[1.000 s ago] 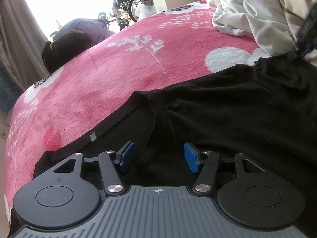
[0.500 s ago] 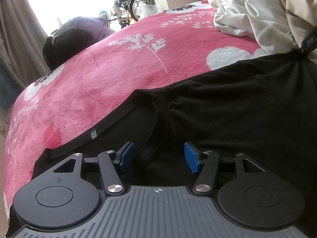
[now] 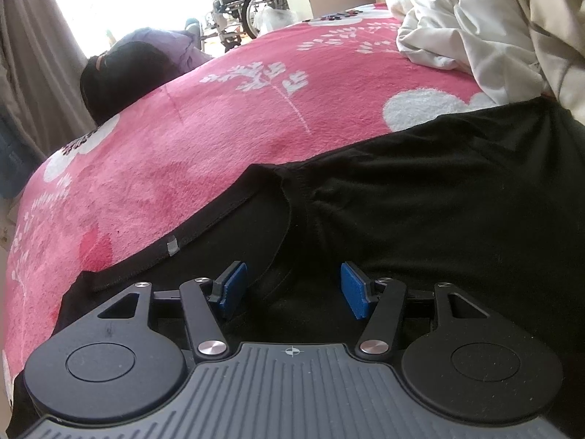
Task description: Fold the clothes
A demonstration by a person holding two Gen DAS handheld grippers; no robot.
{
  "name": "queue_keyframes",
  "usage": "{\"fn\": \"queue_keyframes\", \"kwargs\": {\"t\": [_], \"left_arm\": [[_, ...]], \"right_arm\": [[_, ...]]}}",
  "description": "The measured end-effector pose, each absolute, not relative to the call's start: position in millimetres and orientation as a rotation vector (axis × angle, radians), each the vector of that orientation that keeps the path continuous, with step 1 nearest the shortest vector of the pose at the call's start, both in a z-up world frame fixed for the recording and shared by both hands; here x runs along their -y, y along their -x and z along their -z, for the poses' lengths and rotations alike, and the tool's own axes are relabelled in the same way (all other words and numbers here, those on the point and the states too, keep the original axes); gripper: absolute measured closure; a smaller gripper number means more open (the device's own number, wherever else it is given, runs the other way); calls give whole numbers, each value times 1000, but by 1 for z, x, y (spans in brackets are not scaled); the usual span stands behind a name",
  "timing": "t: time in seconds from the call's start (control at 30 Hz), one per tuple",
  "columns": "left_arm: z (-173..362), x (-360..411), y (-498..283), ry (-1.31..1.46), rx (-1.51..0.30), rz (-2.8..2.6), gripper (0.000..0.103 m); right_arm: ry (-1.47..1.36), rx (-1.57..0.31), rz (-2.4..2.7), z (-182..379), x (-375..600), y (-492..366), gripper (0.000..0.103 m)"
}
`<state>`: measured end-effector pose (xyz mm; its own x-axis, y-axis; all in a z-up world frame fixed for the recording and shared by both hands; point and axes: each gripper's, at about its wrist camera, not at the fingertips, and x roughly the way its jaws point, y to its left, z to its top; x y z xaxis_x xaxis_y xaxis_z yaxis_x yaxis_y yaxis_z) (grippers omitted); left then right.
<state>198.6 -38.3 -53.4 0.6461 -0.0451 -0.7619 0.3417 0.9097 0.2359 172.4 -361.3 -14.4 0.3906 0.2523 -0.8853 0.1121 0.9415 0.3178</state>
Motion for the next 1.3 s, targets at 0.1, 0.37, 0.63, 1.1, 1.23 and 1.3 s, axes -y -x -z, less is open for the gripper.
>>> {"fn": "queue_keyframes", "kwargs": {"t": [0.1,0.37,0.63,1.1,1.23,1.3], "left_arm": [[54,39,-198,-386,-840,224,45],[55,35,-199,-369,-840,227,41],[55,34,-200,-369,-836,235,41],[55,32,-199,-363,-837,238,40],[54,31,-198,-355,-834,232,40],[53,29,-197,-339,-826,231,40]], "right_arm": [[-245,-1215,-72,28,348,-166,69],[110,-1222,-158,38,321,-150,94],[441,-1208,-207,46,306,-137,103],[348,-1022,-255,-3,266,-134,64],[337,-1005,-275,13,254,-137,65],[299,-1054,-253,38,261,-137,65]]}}
